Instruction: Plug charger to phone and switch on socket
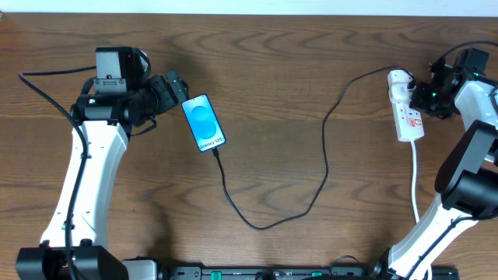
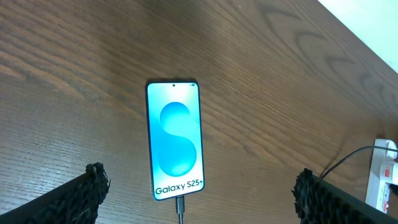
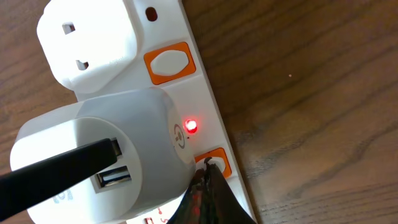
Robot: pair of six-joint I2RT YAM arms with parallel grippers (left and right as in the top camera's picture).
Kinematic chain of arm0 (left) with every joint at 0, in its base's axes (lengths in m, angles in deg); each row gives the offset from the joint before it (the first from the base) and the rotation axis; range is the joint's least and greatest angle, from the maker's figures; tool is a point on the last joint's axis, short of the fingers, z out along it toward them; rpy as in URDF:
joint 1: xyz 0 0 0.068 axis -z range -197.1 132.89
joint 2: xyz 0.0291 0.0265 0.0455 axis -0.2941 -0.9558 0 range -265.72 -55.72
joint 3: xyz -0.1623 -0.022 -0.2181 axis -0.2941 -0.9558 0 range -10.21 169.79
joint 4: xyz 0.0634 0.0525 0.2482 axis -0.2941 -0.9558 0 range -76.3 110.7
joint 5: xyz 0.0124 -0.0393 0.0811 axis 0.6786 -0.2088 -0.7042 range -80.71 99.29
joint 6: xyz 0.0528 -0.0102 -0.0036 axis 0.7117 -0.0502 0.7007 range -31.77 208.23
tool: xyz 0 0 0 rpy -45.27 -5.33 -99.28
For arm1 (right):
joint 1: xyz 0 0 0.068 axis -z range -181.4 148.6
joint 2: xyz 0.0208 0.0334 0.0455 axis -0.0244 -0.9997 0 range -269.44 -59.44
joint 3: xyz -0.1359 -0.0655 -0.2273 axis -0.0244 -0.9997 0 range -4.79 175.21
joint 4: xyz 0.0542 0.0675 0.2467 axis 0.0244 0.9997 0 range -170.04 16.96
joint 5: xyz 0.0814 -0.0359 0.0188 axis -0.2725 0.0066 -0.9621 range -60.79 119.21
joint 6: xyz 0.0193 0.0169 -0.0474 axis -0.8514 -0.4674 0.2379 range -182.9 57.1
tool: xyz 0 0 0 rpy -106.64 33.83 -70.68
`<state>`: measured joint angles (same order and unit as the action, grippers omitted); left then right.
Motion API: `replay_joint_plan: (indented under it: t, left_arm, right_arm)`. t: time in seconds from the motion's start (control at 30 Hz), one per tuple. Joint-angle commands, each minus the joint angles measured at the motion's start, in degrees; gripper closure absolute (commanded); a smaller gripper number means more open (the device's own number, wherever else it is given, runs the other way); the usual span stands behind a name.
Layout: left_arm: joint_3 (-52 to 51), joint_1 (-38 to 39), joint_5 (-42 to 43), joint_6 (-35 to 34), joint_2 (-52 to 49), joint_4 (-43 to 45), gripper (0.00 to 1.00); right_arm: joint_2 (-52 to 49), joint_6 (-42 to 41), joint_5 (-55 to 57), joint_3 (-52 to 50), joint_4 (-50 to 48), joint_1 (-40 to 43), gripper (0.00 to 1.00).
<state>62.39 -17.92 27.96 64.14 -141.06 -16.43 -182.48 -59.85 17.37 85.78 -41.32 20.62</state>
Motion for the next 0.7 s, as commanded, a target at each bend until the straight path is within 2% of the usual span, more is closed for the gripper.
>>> replay_joint_plan:
  t: [0.0, 0.33, 0.67]
  left_arm:
    - [-0.1, -0.2, -0.8, 0.3, 0.0, -0.2, 0.02]
    - [-0.1, -0.2, -0.8, 0.3, 0.0, -0.2, 0.02]
    - [-0.1, -0.2, -0.8, 0.3, 0.0, -0.2, 0.02]
  right_arm:
    - [-2.9, -2.8, -22.1, -1.2, 0.9, -4.4, 0.99]
    - [6.5, -9.9, -21.0, 0.1, 0.8, 2.8, 0.94]
    - [19.3, -9.9, -21.4, 0.1, 6.4, 3.8, 0.86]
